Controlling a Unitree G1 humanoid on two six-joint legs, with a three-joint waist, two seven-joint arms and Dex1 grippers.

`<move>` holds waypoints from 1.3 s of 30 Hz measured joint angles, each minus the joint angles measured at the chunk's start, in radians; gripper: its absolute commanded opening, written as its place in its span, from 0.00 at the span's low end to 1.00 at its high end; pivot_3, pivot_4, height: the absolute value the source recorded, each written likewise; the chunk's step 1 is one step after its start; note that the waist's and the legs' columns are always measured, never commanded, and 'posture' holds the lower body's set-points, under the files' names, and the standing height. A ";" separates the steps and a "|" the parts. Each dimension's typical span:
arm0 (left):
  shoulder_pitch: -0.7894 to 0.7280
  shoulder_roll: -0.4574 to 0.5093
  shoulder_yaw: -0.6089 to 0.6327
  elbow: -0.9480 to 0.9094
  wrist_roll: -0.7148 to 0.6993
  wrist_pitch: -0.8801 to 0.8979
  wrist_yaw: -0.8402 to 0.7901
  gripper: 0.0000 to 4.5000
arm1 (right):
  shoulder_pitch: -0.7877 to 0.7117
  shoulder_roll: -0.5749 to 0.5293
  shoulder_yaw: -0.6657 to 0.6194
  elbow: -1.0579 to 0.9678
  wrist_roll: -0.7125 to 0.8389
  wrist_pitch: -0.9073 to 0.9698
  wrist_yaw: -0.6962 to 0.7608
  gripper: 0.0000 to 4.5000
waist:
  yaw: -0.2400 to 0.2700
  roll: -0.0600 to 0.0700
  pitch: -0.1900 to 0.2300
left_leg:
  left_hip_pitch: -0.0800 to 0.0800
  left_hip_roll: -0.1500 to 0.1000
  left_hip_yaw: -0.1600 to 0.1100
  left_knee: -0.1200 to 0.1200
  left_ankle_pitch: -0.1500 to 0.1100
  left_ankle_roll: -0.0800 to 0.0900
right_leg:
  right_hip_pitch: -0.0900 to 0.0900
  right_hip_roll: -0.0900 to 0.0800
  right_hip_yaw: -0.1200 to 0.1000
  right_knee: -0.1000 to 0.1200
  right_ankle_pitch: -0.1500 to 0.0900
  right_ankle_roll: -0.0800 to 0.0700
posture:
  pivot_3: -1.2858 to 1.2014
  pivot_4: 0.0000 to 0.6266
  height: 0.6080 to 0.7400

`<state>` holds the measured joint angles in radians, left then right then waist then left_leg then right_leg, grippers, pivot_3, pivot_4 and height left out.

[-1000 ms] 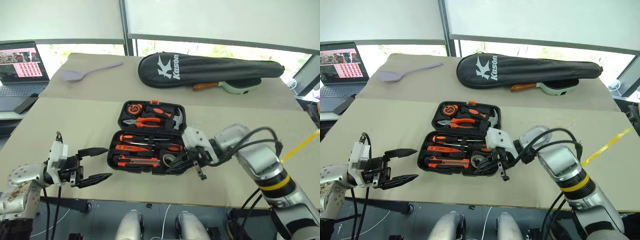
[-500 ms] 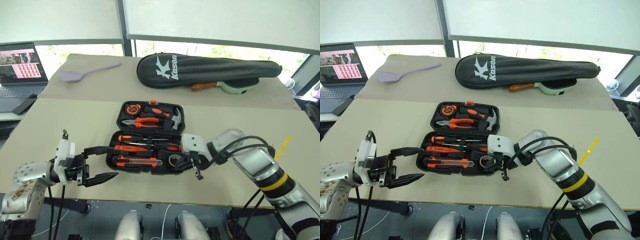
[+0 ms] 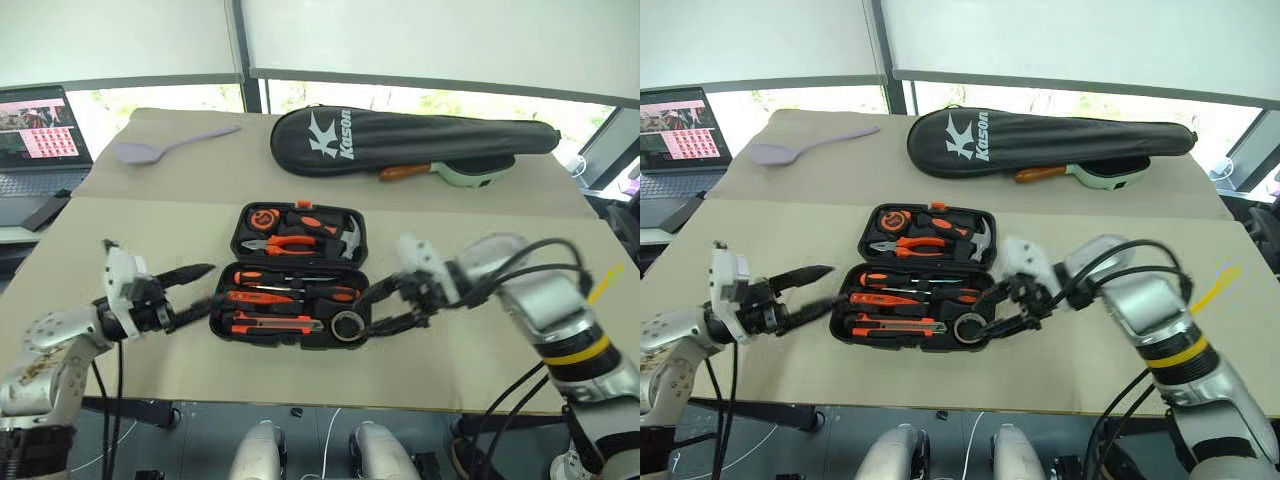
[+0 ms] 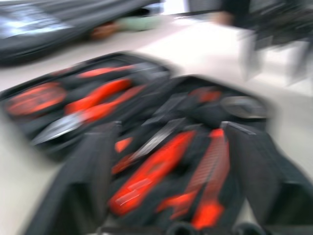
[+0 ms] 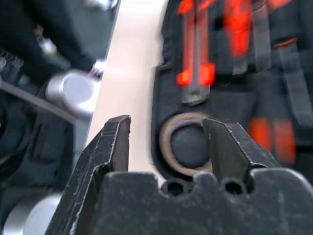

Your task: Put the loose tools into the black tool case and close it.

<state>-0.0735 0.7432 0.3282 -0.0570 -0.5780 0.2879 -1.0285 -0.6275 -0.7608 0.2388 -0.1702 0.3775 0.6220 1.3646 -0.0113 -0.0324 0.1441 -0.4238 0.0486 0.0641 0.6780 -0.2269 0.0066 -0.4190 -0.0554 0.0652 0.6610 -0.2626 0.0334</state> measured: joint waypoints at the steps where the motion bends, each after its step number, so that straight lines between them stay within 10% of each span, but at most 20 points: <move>1: -0.020 0.000 0.005 0.036 0.023 0.000 0.038 0.39 | 0.010 0.018 -0.029 0.044 -0.004 -0.037 -0.023 0.46 | 0.000 -0.002 0.000 | 0.000 0.000 0.001 0.000 0.000 0.000 | 0.001 0.000 0.000 0.000 0.000 0.000 | 0.52 0.24 1.00; 7: -0.144 -0.052 -0.044 0.215 0.144 -0.005 0.192 0.00 | 0.048 0.121 -0.055 0.419 -0.205 -0.463 -0.225 0.02 | -0.001 -0.004 0.000 | -0.002 -0.002 0.004 0.000 0.000 0.000 | -0.002 -0.001 0.001 0.000 0.000 0.001 | 0.52 0.24 1.00; 20: -0.330 -0.141 -0.227 0.386 0.243 0.001 0.147 0.00 | 0.011 0.271 -0.016 0.593 -0.356 -0.635 -0.385 0.02 | 0.001 -0.005 0.000 | -0.003 -0.002 0.004 0.000 0.001 -0.001 | -0.002 -0.001 0.001 0.002 0.000 0.001 | 0.52 0.24 1.00; 37: -0.252 -0.128 -0.260 0.256 0.211 0.106 -0.016 0.00 | 0.249 0.168 -0.094 0.204 -0.298 -0.370 -0.354 0.02 | 0.002 -0.005 0.000 | -0.004 -0.002 0.003 0.000 0.000 -0.001 | -0.003 -0.001 0.001 0.001 0.000 0.001 | 0.52 0.24 1.00; 39: -0.240 -0.127 -0.245 0.247 0.199 0.107 -0.014 0.15 | 0.255 0.159 -0.114 0.180 -0.265 -0.316 -0.360 0.13 | 0.000 -0.005 0.000 | -0.004 -0.002 0.002 0.000 0.000 -0.001 | -0.003 -0.001 0.001 0.001 0.000 0.001 | 0.52 0.24 1.00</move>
<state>-0.3136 0.6163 0.0834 0.1898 -0.3793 0.3952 -1.0423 -0.3728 -0.6014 0.1244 0.0098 0.1120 0.3057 1.0046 -0.0111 -0.0371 0.1444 -0.4279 0.0467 0.0665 0.6780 -0.2267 0.0060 -0.4216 -0.0562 0.0661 0.6620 -0.2626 0.0348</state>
